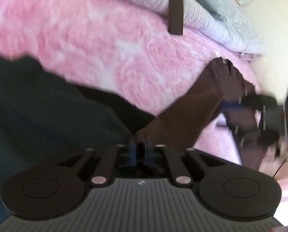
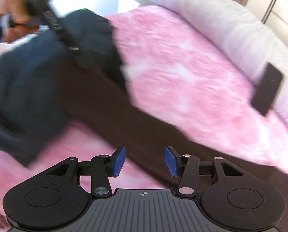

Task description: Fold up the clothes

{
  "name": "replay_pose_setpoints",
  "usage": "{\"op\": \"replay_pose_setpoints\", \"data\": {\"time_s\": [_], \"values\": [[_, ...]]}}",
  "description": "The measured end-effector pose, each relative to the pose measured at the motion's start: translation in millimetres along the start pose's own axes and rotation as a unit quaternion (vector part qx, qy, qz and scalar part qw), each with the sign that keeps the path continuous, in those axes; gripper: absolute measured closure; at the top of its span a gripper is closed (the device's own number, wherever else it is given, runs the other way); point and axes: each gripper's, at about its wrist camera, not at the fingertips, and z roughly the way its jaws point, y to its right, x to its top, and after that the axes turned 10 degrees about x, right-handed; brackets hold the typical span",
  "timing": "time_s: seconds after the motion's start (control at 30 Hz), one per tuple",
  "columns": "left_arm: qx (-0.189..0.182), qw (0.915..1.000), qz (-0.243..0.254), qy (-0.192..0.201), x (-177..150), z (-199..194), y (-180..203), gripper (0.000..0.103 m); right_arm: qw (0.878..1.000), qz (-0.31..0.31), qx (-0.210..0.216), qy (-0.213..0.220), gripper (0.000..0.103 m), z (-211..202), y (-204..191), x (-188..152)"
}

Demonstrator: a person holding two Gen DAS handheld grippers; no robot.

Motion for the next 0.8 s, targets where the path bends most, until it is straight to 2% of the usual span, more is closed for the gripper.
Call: {"op": "replay_pose_setpoints", "data": {"time_s": [0.13,0.23,0.3,0.37,0.47,0.6,0.63,0.67,0.7,0.77,0.8], "values": [[0.02,0.9995,-0.011,0.022,0.1,6.4,10.6,0.098,0.999,-0.018,-0.035,-0.023,0.054,13.0,72.0,-18.4],[0.049,0.9979,0.023,0.034,-6.0,3.5,17.3,0.098,0.995,-0.067,-0.051,-0.045,0.054,32.2,107.7,-27.5],[0.042,0.9987,0.018,0.025,-11.3,5.6,17.0,0.098,0.993,-0.101,-0.036,-0.054,0.054,43.1,124.8,-33.6],[0.031,0.9992,0.019,0.013,-16.5,7.2,17.7,0.098,0.989,-0.136,-0.002,-0.065,0.054,49.2,129.9,-39.3],[0.018,0.9994,0.028,-0.005,-26.9,5.9,20.6,0.098,0.977,-0.191,0.037,-0.089,0.054,61.5,129.1,-42.4],[0.01,0.9991,0.034,-0.022,-38.8,5.5,28.1,0.098,0.97,-0.206,0.067,-0.105,0.054,72.9,138.9,-37.0],[0.01,0.9992,0.03,-0.022,-39.1,5.3,28.4,0.098,0.971,-0.201,0.074,-0.111,0.058,73.2,140.9,-34.9],[0.01,0.9993,0.027,-0.022,-39.5,5.2,28.6,0.098,0.97,-0.195,0.084,-0.117,0.075,73.7,141.5,-33.2],[0.011,0.9995,0.022,-0.021,-38.4,5.5,27.9,0.098,0.969,-0.189,0.096,-0.124,0.079,74.3,141.3,-31.6],[0.014,0.9996,0.019,-0.019,-34.2,5.7,27.4,0.098,0.967,-0.198,0.097,-0.13,0.099,72.8,135.2,-30.6],[0.017,0.9996,0.02,-0.012,-30.1,3.4,26.7,0.098,0.967,-0.202,0.091,-0.129,0.099,70.8,131.7,-29.8]]}}
